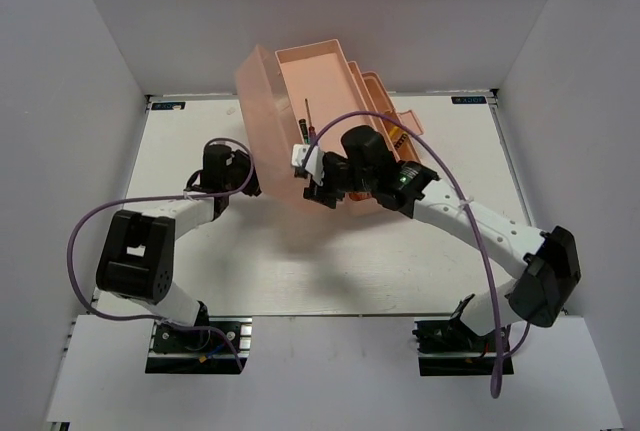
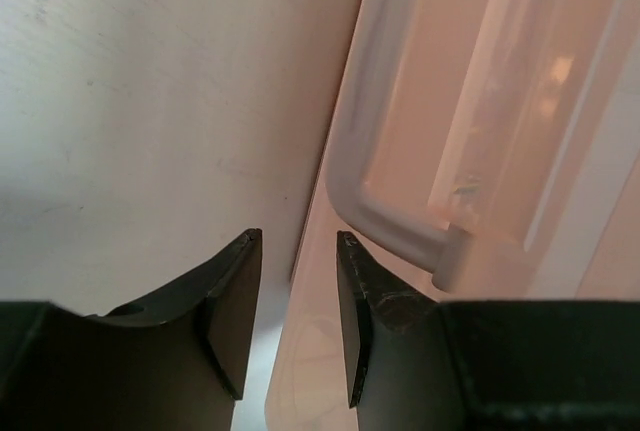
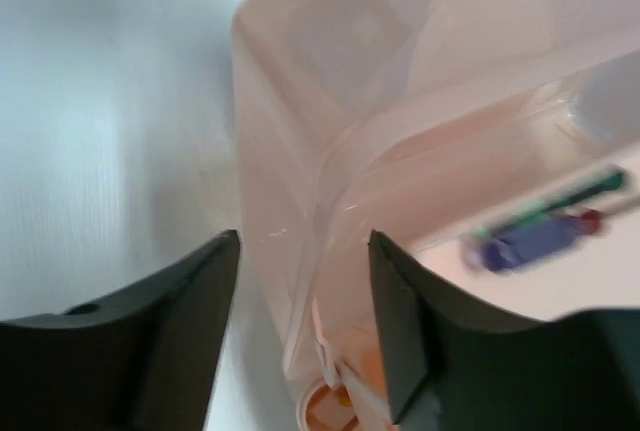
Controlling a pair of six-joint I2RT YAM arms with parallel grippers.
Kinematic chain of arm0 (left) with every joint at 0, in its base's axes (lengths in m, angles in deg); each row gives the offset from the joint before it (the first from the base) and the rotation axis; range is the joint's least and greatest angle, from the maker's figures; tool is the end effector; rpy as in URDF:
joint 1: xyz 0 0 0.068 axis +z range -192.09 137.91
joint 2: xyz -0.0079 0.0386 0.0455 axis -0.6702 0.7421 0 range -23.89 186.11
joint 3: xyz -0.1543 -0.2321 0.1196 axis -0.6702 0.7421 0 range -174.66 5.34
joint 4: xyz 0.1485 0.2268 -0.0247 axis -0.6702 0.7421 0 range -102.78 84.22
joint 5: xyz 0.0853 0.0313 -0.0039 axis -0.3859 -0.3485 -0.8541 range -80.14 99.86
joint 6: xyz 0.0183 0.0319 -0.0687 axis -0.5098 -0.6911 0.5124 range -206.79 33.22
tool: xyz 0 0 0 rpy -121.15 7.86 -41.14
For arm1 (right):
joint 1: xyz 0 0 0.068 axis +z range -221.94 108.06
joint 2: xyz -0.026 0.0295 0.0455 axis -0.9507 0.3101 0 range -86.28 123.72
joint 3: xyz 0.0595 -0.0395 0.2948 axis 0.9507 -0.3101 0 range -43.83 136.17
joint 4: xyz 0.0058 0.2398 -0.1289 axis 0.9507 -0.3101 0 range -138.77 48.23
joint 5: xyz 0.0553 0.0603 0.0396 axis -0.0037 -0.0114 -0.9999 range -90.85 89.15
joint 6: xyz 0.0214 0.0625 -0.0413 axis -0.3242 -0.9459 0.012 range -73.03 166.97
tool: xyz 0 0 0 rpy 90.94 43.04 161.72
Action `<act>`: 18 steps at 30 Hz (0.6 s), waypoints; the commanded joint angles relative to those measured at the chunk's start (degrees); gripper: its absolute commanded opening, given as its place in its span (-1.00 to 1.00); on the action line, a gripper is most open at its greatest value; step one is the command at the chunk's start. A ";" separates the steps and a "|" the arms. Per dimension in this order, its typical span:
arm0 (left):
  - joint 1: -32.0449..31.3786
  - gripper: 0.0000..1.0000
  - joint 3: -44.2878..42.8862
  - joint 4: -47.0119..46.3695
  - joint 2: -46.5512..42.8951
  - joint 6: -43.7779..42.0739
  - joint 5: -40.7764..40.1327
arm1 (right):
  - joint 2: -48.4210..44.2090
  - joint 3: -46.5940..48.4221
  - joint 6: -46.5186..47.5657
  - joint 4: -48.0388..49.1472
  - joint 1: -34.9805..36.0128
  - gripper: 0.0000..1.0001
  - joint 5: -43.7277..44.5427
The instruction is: Sort the tools into containers
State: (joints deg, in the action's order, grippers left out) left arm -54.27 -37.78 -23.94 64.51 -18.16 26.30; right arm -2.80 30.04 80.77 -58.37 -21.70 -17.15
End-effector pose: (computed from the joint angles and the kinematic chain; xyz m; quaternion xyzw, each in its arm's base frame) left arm 0.3371 -0.0921 0.1914 -0.3544 0.8021 -0.3967 0.2712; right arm 0.2243 0.2988 0.3624 -0.6182 0.5743 0.1938 0.5004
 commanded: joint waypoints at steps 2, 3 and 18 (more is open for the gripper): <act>-0.21 -0.07 -4.08 -2.20 1.33 -0.50 3.42 | -5.87 6.45 2.32 6.41 0.47 0.32 2.66; -0.21 -0.07 -4.69 -2.20 1.94 -0.50 3.42 | -6.31 6.73 2.23 6.49 0.30 0.32 5.02; -0.21 -0.07 -18.30 5.69 5.90 -6.47 3.94 | 2.02 11.38 3.15 3.88 -25.61 -1.00 38.88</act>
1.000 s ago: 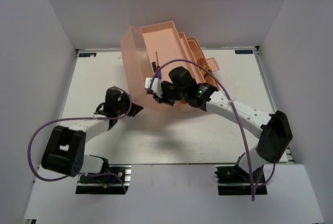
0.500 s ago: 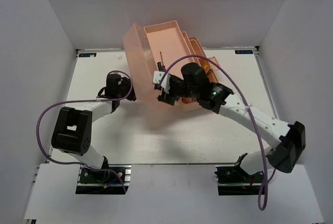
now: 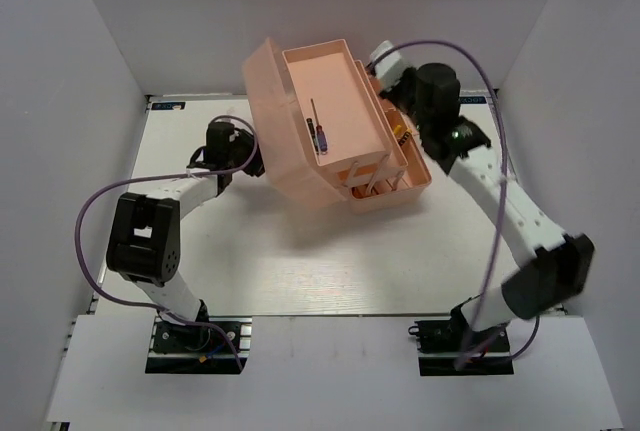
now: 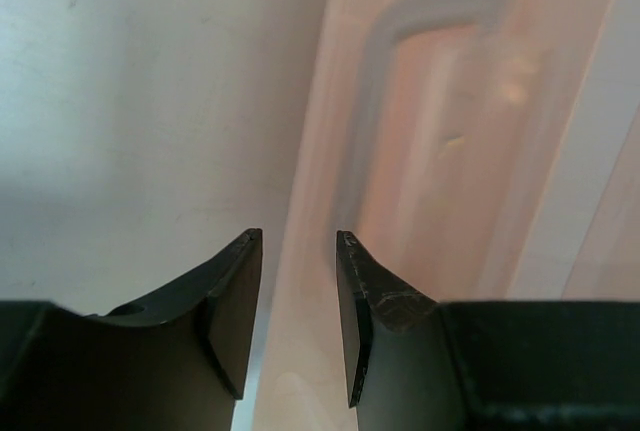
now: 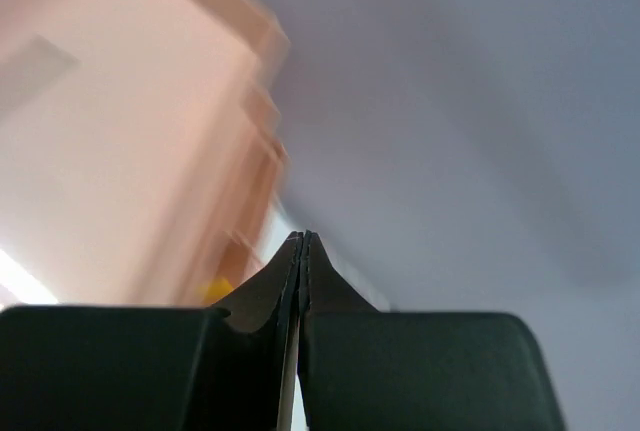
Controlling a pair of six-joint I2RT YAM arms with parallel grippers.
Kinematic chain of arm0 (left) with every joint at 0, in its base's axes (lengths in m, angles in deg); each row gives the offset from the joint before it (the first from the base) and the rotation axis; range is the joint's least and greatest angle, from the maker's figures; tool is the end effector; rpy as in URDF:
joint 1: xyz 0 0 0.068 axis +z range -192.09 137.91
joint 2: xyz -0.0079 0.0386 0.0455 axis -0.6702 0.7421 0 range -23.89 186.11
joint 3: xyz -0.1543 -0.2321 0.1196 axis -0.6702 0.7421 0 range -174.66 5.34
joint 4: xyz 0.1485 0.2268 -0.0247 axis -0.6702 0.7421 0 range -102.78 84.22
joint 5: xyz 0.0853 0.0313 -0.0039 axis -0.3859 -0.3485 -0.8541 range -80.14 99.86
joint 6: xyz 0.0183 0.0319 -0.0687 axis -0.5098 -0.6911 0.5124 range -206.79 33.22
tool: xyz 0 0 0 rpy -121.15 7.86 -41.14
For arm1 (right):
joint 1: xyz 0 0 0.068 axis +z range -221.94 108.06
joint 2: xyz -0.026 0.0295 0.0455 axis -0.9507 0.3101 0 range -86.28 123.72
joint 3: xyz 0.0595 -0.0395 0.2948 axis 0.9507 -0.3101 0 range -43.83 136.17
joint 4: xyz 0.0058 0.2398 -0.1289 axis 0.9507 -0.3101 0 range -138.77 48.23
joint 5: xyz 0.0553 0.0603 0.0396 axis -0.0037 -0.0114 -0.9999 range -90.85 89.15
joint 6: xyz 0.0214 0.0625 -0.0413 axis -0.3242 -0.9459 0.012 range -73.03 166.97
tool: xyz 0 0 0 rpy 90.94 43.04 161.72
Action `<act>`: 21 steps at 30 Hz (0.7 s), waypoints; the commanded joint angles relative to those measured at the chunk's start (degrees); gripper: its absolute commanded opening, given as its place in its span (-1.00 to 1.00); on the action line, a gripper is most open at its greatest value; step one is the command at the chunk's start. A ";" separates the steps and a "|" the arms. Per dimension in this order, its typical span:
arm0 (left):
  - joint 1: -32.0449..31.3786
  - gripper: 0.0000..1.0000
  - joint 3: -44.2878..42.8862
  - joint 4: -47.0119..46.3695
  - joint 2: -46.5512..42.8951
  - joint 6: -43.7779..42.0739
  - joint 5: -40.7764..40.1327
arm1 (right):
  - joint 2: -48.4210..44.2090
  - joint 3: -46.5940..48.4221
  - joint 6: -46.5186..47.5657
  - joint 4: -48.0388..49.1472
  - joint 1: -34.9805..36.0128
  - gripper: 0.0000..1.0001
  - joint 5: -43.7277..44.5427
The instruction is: Sort the tools into containers
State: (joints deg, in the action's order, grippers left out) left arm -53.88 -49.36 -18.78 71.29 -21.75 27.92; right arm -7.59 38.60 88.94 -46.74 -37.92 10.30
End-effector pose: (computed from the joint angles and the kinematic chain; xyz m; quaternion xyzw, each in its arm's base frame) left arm 0.3813 -0.1007 0.2091 -0.3263 0.8141 -0.3946 0.2741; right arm 0.3002 0.1871 0.4768 -0.3843 0.6024 -0.1176 0.6896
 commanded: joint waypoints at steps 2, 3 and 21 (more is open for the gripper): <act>-0.07 -0.07 -9.01 3.35 -0.35 -5.26 2.33 | 12.84 6.51 -10.50 -14.76 -18.16 -1.00 6.79; -0.07 -0.07 -11.46 4.32 -0.34 -5.97 1.80 | 14.19 7.03 -12.69 -18.46 -20.81 -1.00 4.60; -3.67 -0.07 -39.60 13.28 18.53 -10.98 17.87 | 34.51 13.01 -29.48 -37.04 -27.87 -1.00 -47.52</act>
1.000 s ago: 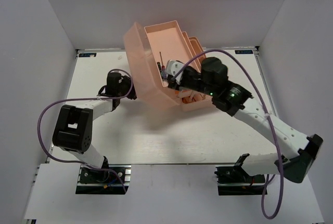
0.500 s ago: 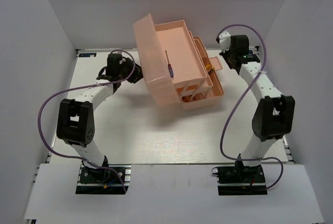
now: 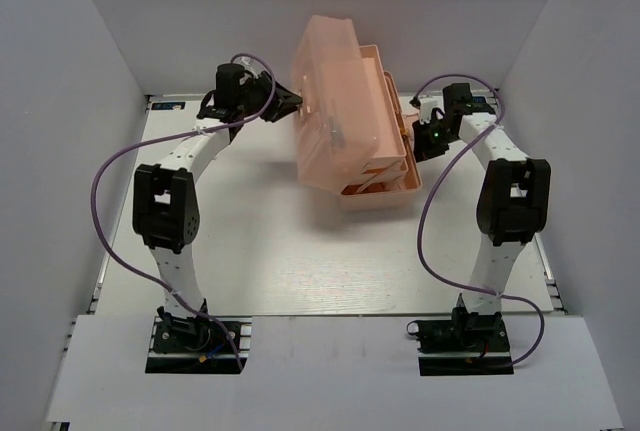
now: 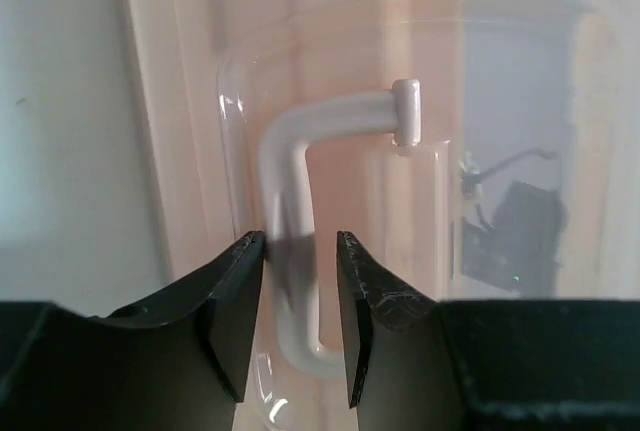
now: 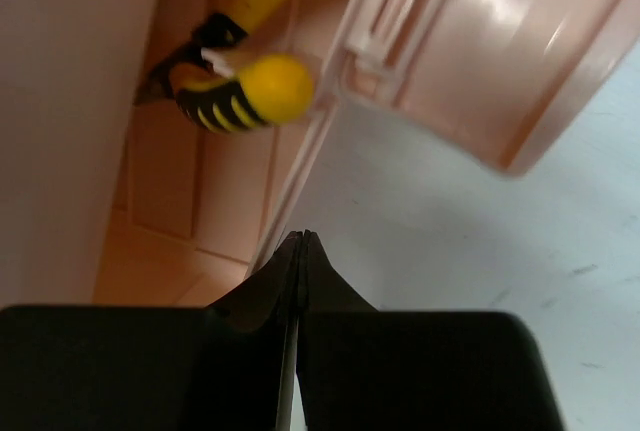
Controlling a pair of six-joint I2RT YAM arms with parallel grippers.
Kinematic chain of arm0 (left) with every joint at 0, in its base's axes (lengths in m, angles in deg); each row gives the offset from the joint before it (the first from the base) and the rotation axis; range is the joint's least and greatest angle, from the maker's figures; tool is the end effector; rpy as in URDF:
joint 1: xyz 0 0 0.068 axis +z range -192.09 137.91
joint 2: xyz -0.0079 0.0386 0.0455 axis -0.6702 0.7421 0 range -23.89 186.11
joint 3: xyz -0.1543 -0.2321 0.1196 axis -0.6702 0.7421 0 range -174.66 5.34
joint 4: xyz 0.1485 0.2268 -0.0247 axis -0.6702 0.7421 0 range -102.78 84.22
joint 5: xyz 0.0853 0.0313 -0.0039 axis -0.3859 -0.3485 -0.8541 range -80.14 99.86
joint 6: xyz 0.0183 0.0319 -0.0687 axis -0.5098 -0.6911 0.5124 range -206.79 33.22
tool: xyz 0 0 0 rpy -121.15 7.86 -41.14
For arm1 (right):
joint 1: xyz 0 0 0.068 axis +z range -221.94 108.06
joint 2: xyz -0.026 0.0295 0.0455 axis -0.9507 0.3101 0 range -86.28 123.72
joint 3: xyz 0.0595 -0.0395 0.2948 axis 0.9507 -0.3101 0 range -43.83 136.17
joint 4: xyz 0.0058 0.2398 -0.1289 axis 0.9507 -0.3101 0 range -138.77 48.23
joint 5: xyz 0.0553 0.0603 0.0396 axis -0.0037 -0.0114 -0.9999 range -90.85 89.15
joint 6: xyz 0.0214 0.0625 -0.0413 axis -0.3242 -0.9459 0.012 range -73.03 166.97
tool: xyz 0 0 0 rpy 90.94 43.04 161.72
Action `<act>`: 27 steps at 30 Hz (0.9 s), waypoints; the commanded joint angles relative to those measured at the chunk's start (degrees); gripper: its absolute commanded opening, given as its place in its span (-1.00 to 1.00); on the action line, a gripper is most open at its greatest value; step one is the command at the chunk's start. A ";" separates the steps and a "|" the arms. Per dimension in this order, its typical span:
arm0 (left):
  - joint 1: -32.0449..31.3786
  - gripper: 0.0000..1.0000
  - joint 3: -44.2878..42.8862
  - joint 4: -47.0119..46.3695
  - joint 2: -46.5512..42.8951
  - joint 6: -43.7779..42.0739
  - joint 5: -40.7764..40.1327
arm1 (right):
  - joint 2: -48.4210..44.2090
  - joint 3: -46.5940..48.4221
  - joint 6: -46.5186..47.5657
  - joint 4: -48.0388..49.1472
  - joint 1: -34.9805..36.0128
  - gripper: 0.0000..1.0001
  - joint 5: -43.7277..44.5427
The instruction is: Sort the tools into containers
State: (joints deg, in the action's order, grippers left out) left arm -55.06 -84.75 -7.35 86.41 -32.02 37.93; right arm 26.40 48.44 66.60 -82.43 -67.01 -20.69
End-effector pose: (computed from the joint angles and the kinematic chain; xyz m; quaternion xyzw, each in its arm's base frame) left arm 0.4836 -0.1436 0.3008 -0.1722 0.8132 -0.4584 0.3145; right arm 0.4577 0.0622 0.2332 -0.2449 0.9229 0.1339 0.2653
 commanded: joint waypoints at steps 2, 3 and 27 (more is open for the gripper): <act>-3.02 -0.07 -7.45 2.57 5.62 -1.24 10.75 | 0.25 3.09 -8.03 -0.47 1.14 -1.00 -18.48; -3.02 -0.07 -8.26 2.57 6.58 -1.24 11.73 | 0.08 3.53 -8.04 -0.47 1.22 -1.00 -18.40; -1.45 0.59 -25.32 7.27 4.94 -6.03 16.59 | -17.57 -6.22 -6.37 11.39 -6.68 -0.41 10.10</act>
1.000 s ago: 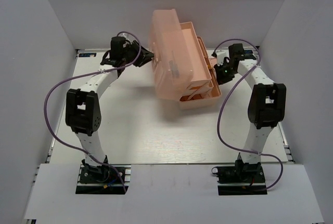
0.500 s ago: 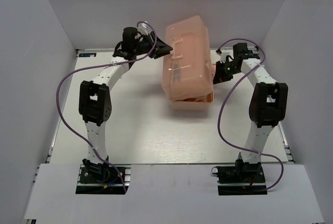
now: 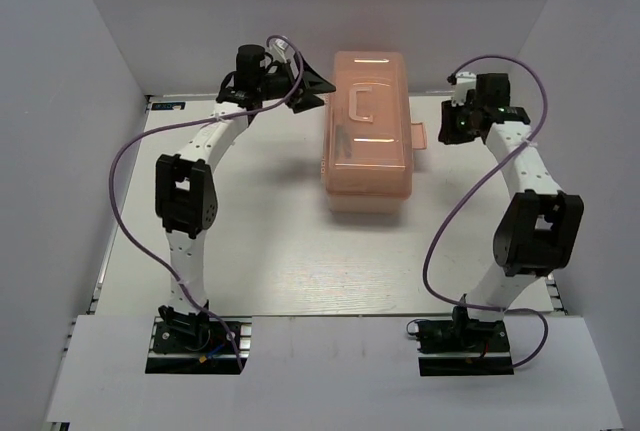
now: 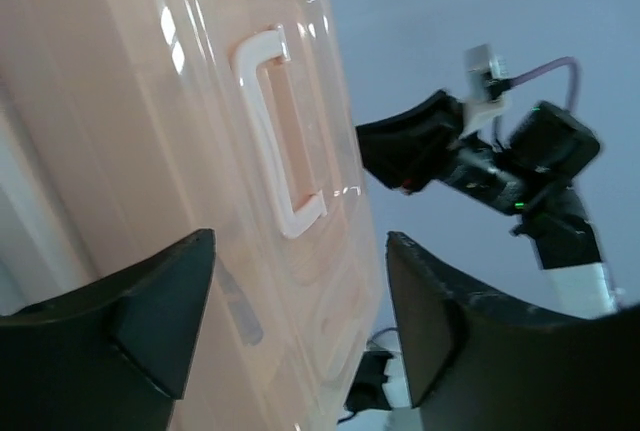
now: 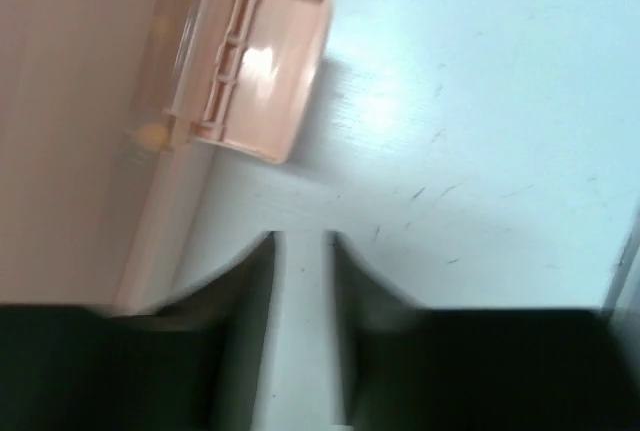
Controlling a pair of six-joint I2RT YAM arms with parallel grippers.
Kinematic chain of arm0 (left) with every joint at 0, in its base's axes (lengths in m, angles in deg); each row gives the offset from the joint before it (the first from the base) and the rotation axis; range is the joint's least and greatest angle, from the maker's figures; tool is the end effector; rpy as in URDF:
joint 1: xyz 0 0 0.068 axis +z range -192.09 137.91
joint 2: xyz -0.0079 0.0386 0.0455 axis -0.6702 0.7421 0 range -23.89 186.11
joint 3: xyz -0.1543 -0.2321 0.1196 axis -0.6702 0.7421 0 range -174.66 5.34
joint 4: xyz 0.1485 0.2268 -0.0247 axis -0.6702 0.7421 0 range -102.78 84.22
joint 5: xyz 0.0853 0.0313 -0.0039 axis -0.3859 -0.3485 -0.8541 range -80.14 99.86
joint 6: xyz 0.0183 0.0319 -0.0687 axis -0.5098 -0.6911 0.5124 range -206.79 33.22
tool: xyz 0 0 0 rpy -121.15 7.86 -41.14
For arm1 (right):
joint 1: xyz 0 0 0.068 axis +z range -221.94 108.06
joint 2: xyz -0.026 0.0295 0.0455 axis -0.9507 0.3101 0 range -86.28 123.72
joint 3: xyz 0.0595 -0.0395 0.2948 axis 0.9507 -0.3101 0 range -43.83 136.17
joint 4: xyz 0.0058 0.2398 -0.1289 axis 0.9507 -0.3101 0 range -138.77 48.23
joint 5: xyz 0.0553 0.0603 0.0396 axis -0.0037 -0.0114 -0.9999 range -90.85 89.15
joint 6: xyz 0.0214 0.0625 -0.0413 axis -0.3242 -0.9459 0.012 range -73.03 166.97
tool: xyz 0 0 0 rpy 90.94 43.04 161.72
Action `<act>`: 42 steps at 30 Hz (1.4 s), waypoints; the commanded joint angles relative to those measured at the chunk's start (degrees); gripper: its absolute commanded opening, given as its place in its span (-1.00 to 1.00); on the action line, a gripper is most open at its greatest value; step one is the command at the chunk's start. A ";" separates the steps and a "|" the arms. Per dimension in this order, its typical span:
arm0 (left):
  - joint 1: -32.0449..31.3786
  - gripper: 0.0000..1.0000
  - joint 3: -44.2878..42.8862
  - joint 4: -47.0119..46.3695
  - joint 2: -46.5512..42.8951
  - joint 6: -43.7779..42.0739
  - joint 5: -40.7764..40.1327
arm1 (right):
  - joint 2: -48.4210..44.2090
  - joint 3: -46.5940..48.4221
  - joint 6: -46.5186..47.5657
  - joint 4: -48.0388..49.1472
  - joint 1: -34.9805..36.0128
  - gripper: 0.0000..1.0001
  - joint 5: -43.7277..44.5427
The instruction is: Sort the tools into containers
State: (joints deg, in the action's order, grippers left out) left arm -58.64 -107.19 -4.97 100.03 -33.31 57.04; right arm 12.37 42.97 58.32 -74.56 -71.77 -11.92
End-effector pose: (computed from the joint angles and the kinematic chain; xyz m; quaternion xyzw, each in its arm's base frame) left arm 0.5235 -0.2066 0.3276 -0.0167 0.7820 -0.5717 0.2476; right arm 0.4269 0.0141 0.3137 -0.1291 0.9100 0.0511 0.3906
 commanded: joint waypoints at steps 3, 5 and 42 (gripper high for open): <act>3.72 0.77 5.17 15.60 -15.53 -12.31 -13.12 | -6.97 -2.24 5.58 4.40 -3.06 0.29 -12.10; 4.43 0.77 11.42 18.19 -18.96 -14.53 -15.70 | -8.38 -3.13 7.36 4.93 -2.63 0.48 -17.38; -8.23 0.74 32.81 10.03 -15.90 -23.94 -1.83 | 6.47 11.20 6.13 1.60 5.20 0.12 -5.10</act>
State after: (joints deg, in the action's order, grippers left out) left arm -65.05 -72.07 6.05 84.49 -56.57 52.53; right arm 23.47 55.41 63.96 -74.63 -67.09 -17.76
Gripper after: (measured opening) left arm 0.873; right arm 0.560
